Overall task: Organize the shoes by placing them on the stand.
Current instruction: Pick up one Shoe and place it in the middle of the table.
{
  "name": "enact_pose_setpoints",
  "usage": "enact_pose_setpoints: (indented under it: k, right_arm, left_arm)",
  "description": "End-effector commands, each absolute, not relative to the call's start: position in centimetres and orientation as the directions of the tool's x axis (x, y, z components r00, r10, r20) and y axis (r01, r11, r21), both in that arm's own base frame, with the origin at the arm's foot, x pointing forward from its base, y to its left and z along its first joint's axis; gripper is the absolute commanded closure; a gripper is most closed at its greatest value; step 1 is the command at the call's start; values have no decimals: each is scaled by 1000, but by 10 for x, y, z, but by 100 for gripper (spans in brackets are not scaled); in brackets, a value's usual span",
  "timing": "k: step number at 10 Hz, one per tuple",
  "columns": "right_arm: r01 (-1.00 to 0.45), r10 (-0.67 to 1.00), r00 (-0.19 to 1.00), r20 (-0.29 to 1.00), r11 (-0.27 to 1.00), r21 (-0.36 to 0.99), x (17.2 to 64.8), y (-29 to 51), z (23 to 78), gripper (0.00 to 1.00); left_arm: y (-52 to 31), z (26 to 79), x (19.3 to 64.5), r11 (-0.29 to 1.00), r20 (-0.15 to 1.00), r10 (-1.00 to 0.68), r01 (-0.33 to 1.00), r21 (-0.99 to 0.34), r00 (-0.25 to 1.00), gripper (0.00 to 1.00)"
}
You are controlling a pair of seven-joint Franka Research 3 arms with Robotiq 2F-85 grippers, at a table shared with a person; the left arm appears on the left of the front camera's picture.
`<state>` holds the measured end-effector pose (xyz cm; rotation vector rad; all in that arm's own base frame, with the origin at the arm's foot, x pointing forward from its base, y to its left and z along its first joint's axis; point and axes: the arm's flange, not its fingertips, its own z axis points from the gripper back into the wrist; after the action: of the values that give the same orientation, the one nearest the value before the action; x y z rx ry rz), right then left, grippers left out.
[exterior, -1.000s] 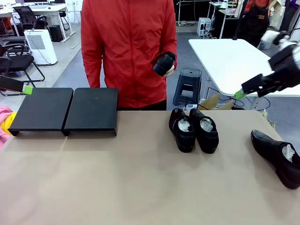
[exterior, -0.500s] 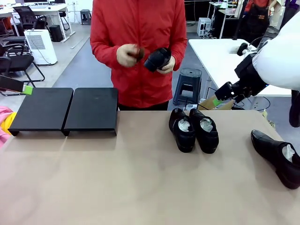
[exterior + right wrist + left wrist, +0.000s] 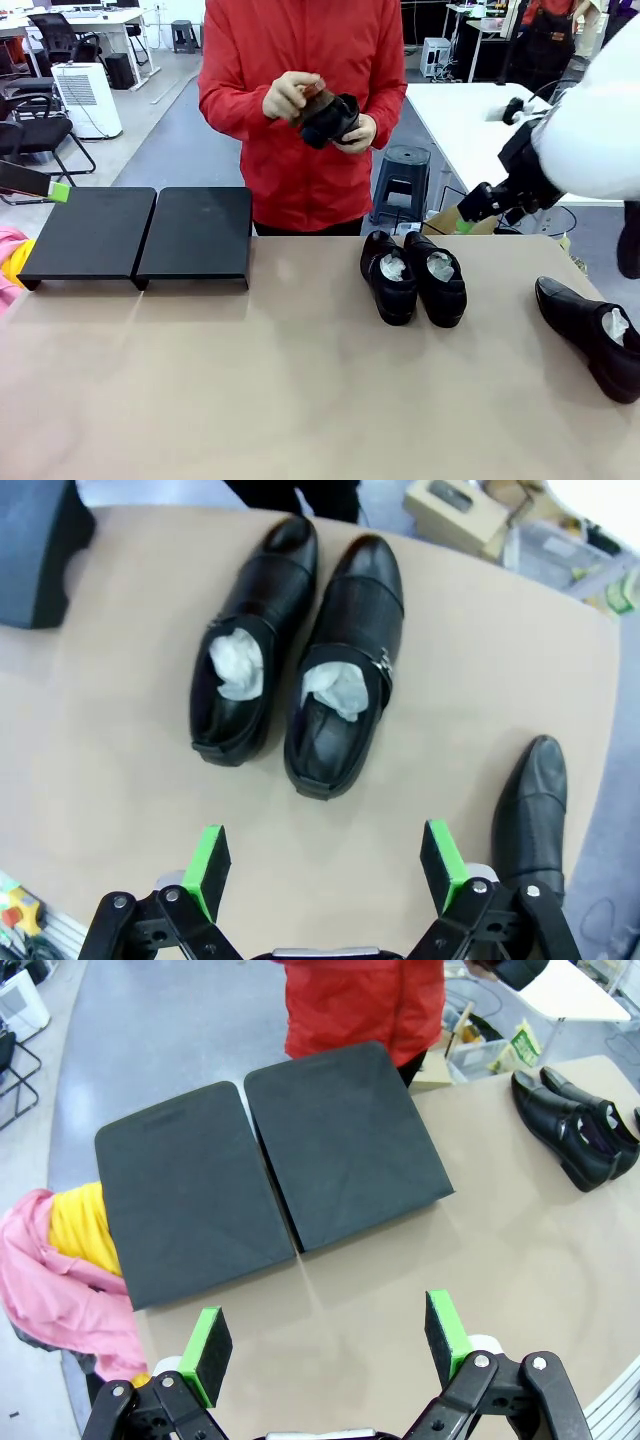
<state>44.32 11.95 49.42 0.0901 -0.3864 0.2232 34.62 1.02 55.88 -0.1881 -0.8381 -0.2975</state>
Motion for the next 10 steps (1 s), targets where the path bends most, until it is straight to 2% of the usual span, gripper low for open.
enact_pose_setpoints:
  k: [1,4,5,7,10]
  right_arm:
    - [-164,163,950,265,986,-18,483,151,491,0]
    - [-137,129,977,168,990,36,519,172,473,0]
    - [-134,128,975,180,991,21,526,176,470,10]
    - [-135,130,974,185,991,14,539,187,464,42]
    - [-113,104,979,177,993,39,554,211,452,42]
  left_arm:
    - [12,559,346,940,755,-187,336,-48,629,0]
    - [12,559,346,940,755,-187,336,-48,629,0]
    - [12,559,346,940,755,-187,336,-48,629,0]
    - [12,559,346,940,755,-187,336,-48,629,0]
    - [12,559,346,940,755,-187,336,-48,629,0]
